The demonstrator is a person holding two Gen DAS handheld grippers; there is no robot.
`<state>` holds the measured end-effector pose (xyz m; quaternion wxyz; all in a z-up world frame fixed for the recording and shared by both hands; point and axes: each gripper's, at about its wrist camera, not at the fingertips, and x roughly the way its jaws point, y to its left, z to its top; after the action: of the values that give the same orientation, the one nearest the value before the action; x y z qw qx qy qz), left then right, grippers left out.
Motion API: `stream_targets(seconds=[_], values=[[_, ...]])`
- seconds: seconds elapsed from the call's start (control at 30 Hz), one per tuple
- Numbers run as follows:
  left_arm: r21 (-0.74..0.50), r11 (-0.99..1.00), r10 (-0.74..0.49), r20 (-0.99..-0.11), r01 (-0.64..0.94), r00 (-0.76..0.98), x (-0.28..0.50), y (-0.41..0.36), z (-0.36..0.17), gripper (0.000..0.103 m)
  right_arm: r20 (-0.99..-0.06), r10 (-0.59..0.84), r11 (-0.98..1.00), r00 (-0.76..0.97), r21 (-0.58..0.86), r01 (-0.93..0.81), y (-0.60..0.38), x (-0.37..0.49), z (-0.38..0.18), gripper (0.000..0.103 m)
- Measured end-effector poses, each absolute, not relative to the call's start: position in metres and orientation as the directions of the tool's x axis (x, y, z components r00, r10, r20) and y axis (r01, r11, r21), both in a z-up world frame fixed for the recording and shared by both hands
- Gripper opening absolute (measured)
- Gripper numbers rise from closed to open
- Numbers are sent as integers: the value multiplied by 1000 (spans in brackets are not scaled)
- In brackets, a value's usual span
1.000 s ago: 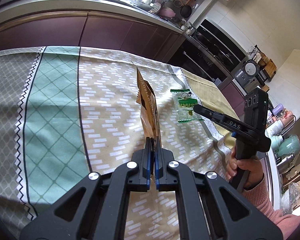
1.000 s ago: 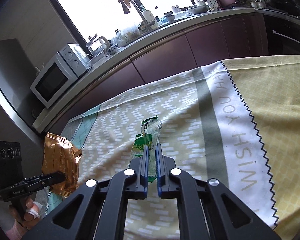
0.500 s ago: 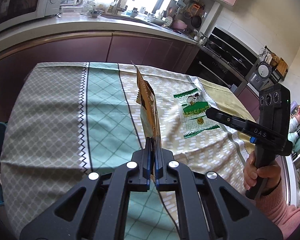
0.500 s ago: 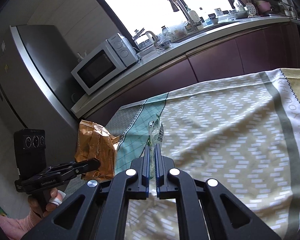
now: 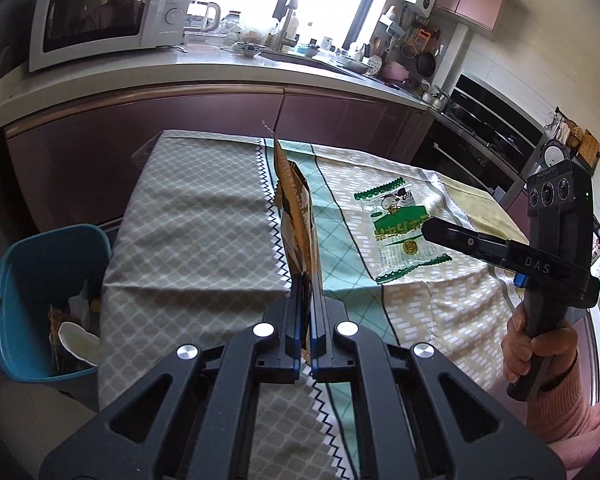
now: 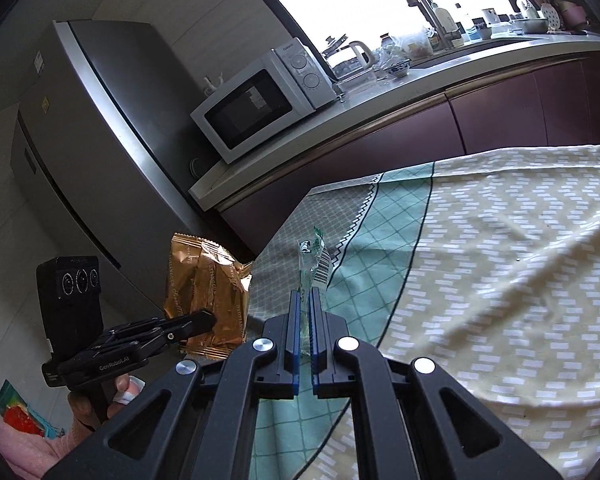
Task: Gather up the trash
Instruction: 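Carry the sachet in the left tool and wrapper in the right tool over the teal bin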
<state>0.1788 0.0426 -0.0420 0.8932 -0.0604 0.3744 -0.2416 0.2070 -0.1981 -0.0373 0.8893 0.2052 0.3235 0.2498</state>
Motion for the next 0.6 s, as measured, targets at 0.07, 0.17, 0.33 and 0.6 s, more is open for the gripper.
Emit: stream_targets(seconds=[0.07, 0.17, 0.33, 0.6], values=[[-288, 882, -466, -640, 372, 611, 176, 55, -42, 3, -471, 591, 783, 655, 529, -326, -188, 208, -37, 3], [-280, 894, -446, -638, 351, 627, 171, 65, -42, 3, -472, 608, 775, 639, 528, -347, -173, 210, -35, 3], [-262, 911, -411, -638, 319, 651, 165, 84, -39, 3, -468, 633, 759, 616, 532, -375, -151, 213, -33, 3], [-236, 934, -358, -638, 270, 682, 160, 110, -37, 3, -473, 665, 739, 578, 533, -413, -123, 219, -33, 3]])
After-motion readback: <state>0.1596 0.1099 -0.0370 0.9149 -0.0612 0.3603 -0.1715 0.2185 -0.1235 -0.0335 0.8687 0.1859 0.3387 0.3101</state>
